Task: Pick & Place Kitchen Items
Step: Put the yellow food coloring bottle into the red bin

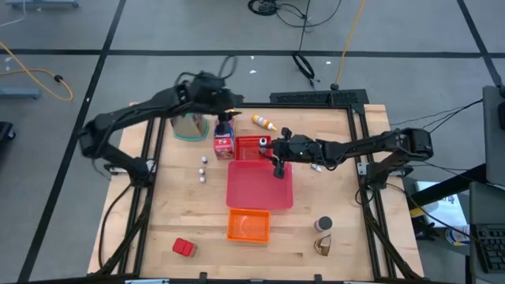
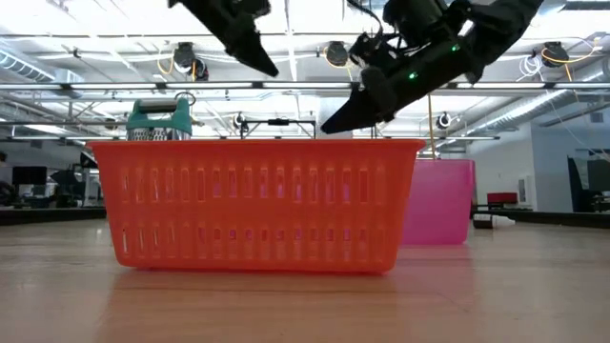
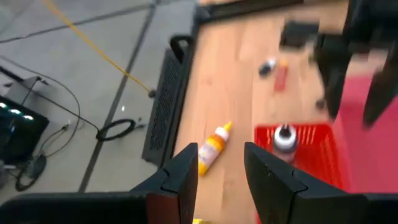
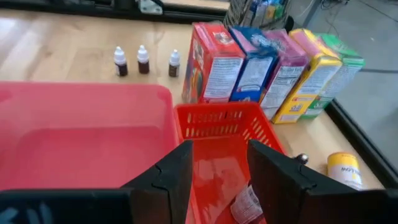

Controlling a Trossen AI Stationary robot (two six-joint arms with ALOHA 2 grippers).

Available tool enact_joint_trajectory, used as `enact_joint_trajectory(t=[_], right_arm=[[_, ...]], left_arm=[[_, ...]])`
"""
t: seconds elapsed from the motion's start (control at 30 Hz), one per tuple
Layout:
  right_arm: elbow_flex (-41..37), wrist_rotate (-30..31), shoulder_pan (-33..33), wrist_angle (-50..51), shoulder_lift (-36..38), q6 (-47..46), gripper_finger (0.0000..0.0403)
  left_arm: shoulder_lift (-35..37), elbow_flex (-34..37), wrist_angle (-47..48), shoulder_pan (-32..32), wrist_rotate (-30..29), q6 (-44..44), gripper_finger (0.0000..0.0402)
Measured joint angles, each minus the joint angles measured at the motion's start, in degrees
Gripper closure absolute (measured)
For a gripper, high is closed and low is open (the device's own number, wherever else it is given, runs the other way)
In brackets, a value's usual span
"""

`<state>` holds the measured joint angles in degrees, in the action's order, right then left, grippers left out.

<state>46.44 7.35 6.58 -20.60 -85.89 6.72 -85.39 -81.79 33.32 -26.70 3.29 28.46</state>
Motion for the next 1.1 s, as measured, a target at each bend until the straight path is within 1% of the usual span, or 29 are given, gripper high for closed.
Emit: enact_joint_trajectory(t=[0.1, 0.2, 0.33, 0.4, 0.5, 0.6, 0.73, 0.93, 1.1], right_arm=[[0.09, 0.02, -0.83, 3.8, 2.88, -0.55, 0.0259], [0.03, 0.02, -1.89, 7.81, 5.96, -1.69, 0.0261], [0.04, 0.01, -3.26, 12.94, 10.19, -2.88, 0.0261], [0.02, 0.02, -3.84, 15.63, 12.13, -3.01, 0.0262], [-0.11, 0.02, -4.56, 16.81, 14.01, -3.96, 0.0262], [-1.34, 0.0, -4.88, 17.09, 15.17, -5.0, 0.0262], [-3.21, 0.04, -4.82, 16.27, 15.47, -5.9, 0.0262], [-5.7, 0.06, -4.82, 13.94, 15.46, -6.18, 0.0262], [-6.01, 0.04, -4.82, 11.67, 15.43, -6.49, 0.0262]], left_arm=[[-5.33, -5.2, 4.51, 0.03, -2.17, 4.84, 0.027], [-9.71, -8.58, 6.79, 0.0, -3.53, 9.07, 0.027], [-14.29, -10.37, 7.39, 0.04, -4.48, 15.81, 0.027], [-15.93, -10.54, 6.78, 0.23, -6.71, 18.33, 0.027], [-18.0, -10.56, 6.44, 0.31, -9.48, 21.97, 0.027], [-20.03, -10.56, 6.02, 0.28, -9.99, 23.73, 0.027], [-22.2, -10.56, 4.27, 0.33, -12.35, 24.87, 0.027], [-24.25, -10.56, 1.32, -0.07, -12.29, 25.29, 0.027], [-25.28, -10.65, -0.32, -1.57, -8.04, 24.47, 0.027]])
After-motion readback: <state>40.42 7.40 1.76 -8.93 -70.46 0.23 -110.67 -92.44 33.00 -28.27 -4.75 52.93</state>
